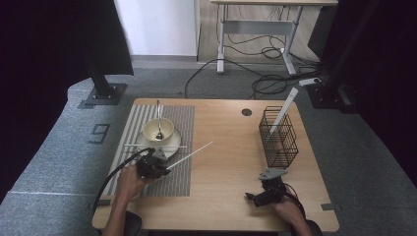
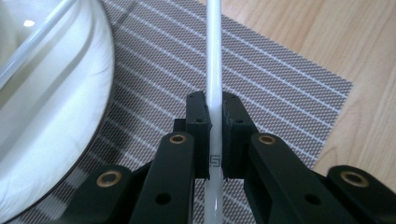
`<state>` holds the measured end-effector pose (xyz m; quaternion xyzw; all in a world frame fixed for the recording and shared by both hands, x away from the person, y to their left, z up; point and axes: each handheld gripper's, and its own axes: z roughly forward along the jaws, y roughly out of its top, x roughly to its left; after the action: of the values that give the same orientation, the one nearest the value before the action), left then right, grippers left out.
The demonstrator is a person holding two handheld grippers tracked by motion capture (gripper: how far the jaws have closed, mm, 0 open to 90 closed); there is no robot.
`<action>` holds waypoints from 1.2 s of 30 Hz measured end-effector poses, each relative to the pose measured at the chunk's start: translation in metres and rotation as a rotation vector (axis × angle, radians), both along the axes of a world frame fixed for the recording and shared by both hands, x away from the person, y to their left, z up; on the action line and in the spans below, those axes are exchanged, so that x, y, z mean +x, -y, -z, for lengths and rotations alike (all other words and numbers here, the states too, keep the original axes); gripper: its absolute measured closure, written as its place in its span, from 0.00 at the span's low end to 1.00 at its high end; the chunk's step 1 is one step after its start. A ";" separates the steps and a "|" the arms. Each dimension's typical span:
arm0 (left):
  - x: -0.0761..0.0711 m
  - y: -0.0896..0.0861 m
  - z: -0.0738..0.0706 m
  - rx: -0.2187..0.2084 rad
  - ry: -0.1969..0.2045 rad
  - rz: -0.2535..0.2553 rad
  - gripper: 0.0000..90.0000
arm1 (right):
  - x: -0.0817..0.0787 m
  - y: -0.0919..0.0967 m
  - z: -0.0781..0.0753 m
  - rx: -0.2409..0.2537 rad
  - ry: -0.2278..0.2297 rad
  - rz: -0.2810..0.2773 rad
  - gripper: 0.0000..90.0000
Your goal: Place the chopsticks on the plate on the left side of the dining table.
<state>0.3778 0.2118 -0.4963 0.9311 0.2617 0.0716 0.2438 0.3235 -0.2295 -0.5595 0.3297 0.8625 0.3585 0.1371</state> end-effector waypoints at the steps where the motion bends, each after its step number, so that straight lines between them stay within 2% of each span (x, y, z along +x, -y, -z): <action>1: 0.001 -0.002 0.000 0.000 -0.002 -0.009 0.93 | 0.000 0.000 0.000 0.000 0.000 0.000 0.00; 14: 0.013 -0.027 0.006 -0.005 -0.037 -0.120 0.93 | 0.000 0.000 0.000 0.000 0.000 0.000 0.00; 20: 0.018 -0.036 0.010 0.016 -0.054 -0.162 0.93 | 0.000 0.000 0.000 0.000 0.000 0.000 0.00; 27: 0.022 -0.044 0.012 0.011 -0.072 -0.215 0.93 | 0.000 0.000 0.000 0.000 0.000 0.000 0.00; 36: 0.025 -0.055 0.015 -0.003 -0.066 -0.259 0.92 | 0.000 0.000 0.000 0.000 0.000 0.000 0.00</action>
<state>0.4026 0.2667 -0.5109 0.8910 0.3876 0.0715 0.2252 0.3235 -0.2292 -0.5595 0.3299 0.8626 0.3583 0.1370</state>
